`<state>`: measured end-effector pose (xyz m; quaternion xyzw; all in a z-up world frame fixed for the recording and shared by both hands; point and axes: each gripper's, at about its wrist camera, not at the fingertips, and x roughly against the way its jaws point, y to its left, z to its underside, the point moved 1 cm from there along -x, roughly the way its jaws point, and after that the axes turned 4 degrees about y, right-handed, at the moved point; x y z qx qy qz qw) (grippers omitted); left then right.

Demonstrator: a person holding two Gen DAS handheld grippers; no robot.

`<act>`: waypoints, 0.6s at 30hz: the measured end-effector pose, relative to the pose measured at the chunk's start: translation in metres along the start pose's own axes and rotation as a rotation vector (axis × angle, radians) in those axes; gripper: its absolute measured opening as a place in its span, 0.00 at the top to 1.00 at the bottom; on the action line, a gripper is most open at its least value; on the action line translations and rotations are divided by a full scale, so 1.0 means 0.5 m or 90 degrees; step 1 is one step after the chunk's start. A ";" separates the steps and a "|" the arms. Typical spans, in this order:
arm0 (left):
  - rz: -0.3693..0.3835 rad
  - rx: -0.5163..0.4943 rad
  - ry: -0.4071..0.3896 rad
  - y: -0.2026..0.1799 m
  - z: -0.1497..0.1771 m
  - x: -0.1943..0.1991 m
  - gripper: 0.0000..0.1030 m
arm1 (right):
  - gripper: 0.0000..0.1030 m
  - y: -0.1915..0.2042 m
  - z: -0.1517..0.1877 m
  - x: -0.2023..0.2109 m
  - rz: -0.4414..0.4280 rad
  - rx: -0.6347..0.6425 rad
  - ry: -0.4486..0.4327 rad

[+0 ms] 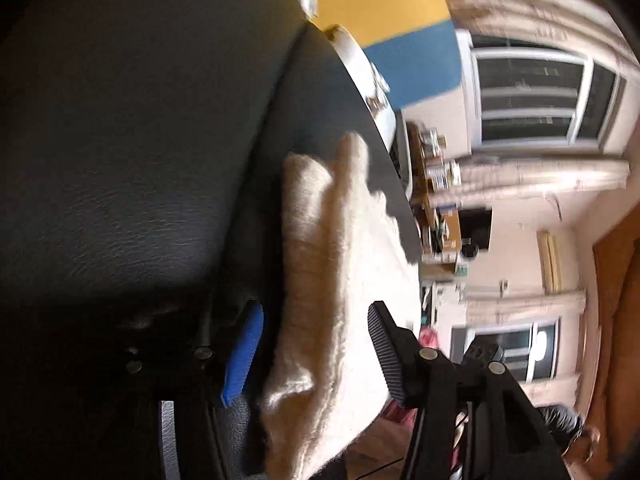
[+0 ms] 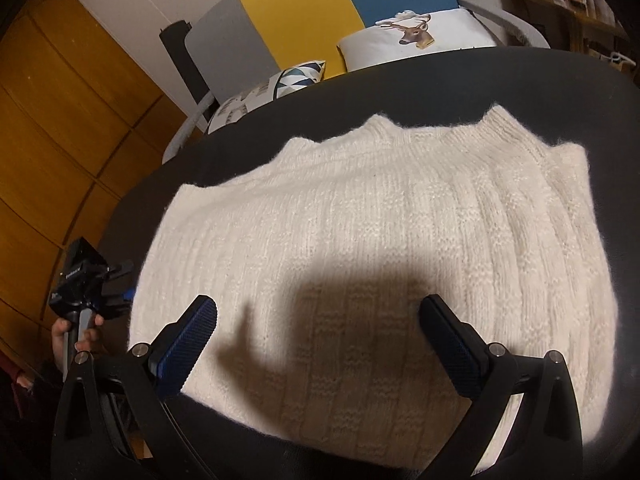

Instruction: Fold clothes

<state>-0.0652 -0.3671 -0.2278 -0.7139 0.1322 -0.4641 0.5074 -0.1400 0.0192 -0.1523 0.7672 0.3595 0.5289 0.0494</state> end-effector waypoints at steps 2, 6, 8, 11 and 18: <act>-0.029 -0.024 0.018 -0.012 -0.005 -0.017 0.46 | 0.00 0.003 0.001 -0.001 0.011 0.001 0.004; -0.047 -0.066 0.037 -0.035 -0.021 -0.046 0.46 | 0.00 0.008 0.004 -0.003 0.022 -0.001 0.007; -0.042 -0.075 0.037 -0.041 -0.031 -0.058 0.46 | 0.00 0.009 0.003 -0.004 0.027 0.001 0.010; -0.038 -0.096 0.028 -0.054 -0.040 -0.082 0.45 | 0.00 0.011 0.000 -0.004 0.031 0.002 0.010; -0.040 -0.122 0.019 -0.063 -0.026 -0.108 0.82 | 0.00 0.002 -0.023 0.016 0.059 0.026 0.007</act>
